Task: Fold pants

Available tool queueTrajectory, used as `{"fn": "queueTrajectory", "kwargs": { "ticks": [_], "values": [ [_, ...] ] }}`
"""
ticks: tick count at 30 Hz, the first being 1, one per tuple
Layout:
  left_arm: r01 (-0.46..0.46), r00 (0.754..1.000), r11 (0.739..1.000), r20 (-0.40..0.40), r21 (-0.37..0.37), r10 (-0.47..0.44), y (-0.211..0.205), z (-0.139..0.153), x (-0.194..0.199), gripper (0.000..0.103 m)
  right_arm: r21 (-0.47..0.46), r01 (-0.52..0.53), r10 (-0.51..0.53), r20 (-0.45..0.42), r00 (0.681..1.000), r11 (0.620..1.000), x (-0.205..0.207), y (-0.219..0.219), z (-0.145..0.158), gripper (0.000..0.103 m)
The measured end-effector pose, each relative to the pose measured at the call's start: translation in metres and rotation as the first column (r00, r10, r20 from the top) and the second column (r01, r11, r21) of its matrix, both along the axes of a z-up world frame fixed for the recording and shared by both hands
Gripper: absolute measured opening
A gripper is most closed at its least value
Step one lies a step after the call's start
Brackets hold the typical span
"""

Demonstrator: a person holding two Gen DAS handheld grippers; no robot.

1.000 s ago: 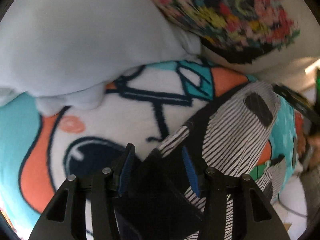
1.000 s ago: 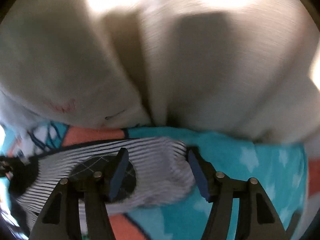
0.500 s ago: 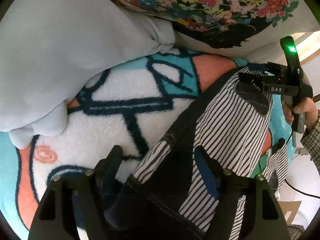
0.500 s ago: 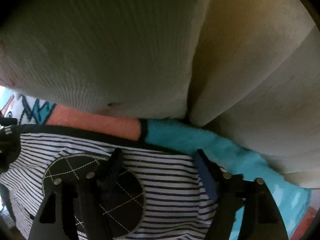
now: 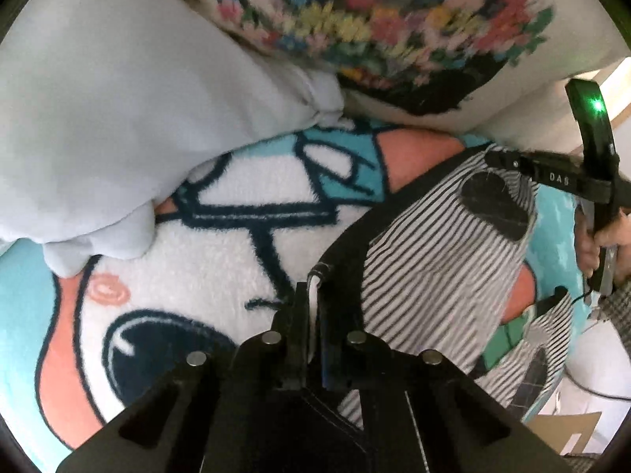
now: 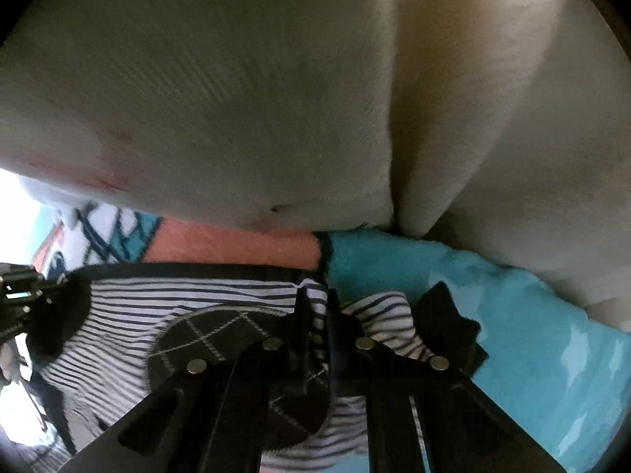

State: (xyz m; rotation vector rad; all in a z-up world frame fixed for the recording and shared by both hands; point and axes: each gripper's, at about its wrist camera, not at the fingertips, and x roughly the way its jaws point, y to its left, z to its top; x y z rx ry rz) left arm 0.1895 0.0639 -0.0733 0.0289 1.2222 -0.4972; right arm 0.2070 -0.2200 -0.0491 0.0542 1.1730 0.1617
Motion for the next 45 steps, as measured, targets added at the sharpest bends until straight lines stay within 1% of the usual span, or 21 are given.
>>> {"fn": "queueTrajectory", "kwargs": {
  "ticks": [3, 5, 8, 11, 17, 21, 23, 27, 29, 31, 32, 33, 34, 35, 36, 38, 41, 42, 44, 45],
  "values": [
    [-0.011, 0.999, 1.0, 0.035, -0.017, 0.012, 0.004, 0.017, -0.013, 0.004, 0.004, 0.004, -0.004, 0.039, 0.999, 1.0, -0.024, 0.0, 0.02, 0.008],
    [-0.017, 0.998, 0.999, 0.055, -0.036, 0.019, 0.011, 0.028, -0.023, 0.004, 0.007, 0.004, -0.004, 0.064, 0.998, 1.0, -0.038, 0.009, 0.034, 0.008],
    [-0.023, 0.997, 0.998, 0.075, -0.062, 0.028, 0.018, 0.043, -0.038, 0.004, 0.007, 0.004, -0.005, 0.101, 0.995, 1.0, -0.071, 0.013, 0.055, 0.008],
    [-0.034, 0.995, 0.996, 0.095, -0.086, 0.042, 0.027, 0.057, -0.068, 0.004, 0.013, 0.007, -0.009, 0.127, 0.992, 1.0, -0.102, 0.012, 0.069, 0.008],
    [-0.045, 0.99, 0.992, 0.124, -0.118, 0.06, 0.039, 0.072, -0.125, 0.004, 0.021, 0.009, -0.012, 0.158, 0.987, 1.0, -0.175, 0.022, 0.08, 0.008],
    [-0.052, 0.99, 0.992, 0.128, -0.113, 0.067, 0.044, 0.071, -0.158, 0.004, 0.041, 0.001, -0.007, 0.145, 0.989, 0.999, -0.222, 0.031, 0.069, 0.008],
    [-0.056, 0.991, 0.993, 0.112, -0.108, 0.069, 0.046, 0.067, -0.174, 0.004, 0.067, 0.013, -0.022, 0.123, 0.992, 0.998, -0.242, 0.034, 0.055, 0.008],
    [-0.074, 0.996, 0.992, 0.042, -0.099, 0.079, 0.046, 0.04, -0.199, 0.004, 0.093, 0.061, -0.068, 0.073, 0.995, 0.994, -0.27, 0.036, 0.021, 0.008],
    [-0.079, 0.996, 0.995, 0.029, -0.067, 0.081, 0.045, 0.028, -0.207, 0.004, 0.091, 0.075, -0.081, 0.06, 0.995, 0.993, -0.277, 0.037, 0.007, 0.008],
    [-0.087, 0.996, 0.996, 0.005, -0.013, 0.087, 0.043, 0.012, -0.212, 0.004, 0.085, 0.085, -0.09, 0.05, 0.995, 0.993, -0.284, 0.037, -0.003, 0.01],
    [-0.089, 0.996, 0.996, -0.008, 0.0, 0.089, 0.043, 0.007, -0.213, 0.004, 0.088, 0.095, -0.099, 0.043, 0.994, 0.992, -0.288, 0.035, -0.006, 0.012],
    [-0.093, 0.995, 0.996, -0.027, 0.011, 0.093, 0.044, 0.001, -0.214, 0.004, 0.095, 0.105, -0.109, 0.035, 0.993, 0.99, -0.29, 0.032, -0.008, 0.017],
    [-0.098, 0.994, 0.995, -0.045, 0.013, 0.099, 0.045, -0.004, -0.215, 0.004, 0.108, 0.124, -0.128, 0.029, 0.991, 0.986, -0.294, 0.026, -0.01, 0.02],
    [-0.103, 0.993, 0.995, -0.056, 0.011, 0.103, 0.047, -0.007, -0.216, 0.004, 0.117, 0.141, -0.145, 0.025, 0.989, 0.983, -0.298, 0.021, -0.01, 0.027],
    [-0.109, 0.992, 0.994, -0.067, 0.01, 0.109, 0.05, -0.008, -0.216, 0.004, 0.121, 0.163, -0.167, 0.02, 0.986, 0.979, -0.303, 0.013, -0.01, 0.038],
    [-0.12, 0.989, 0.993, -0.081, 0.012, 0.121, 0.058, -0.006, -0.219, 0.004, 0.129, 0.227, -0.231, 0.016, 0.973, 0.965, -0.314, -0.007, -0.008, 0.052],
    [-0.156, 0.982, 0.986, -0.095, 0.058, 0.161, 0.074, 0.007, -0.228, 0.004, 0.176, 0.31, -0.319, 0.021, 0.948, 0.934, -0.335, -0.041, 0.0, 0.053],
    [-0.166, 0.982, 0.985, -0.08, 0.054, 0.17, 0.079, 0.018, -0.234, 0.005, 0.179, 0.335, -0.346, 0.035, 0.938, 0.925, -0.34, -0.05, 0.003, 0.053],
    [-0.156, 0.987, 0.988, -0.032, 0.012, 0.157, 0.081, 0.043, -0.24, 0.014, 0.205, 0.377, -0.394, 0.05, 0.918, 0.903, -0.344, -0.069, 0.009, 0.053],
    [-0.152, 0.988, 0.988, -0.015, -0.006, 0.152, 0.078, 0.052, -0.238, 0.017, 0.246, 0.403, -0.426, 0.051, 0.903, 0.882, -0.342, -0.079, 0.008, 0.053]
  ]
}}
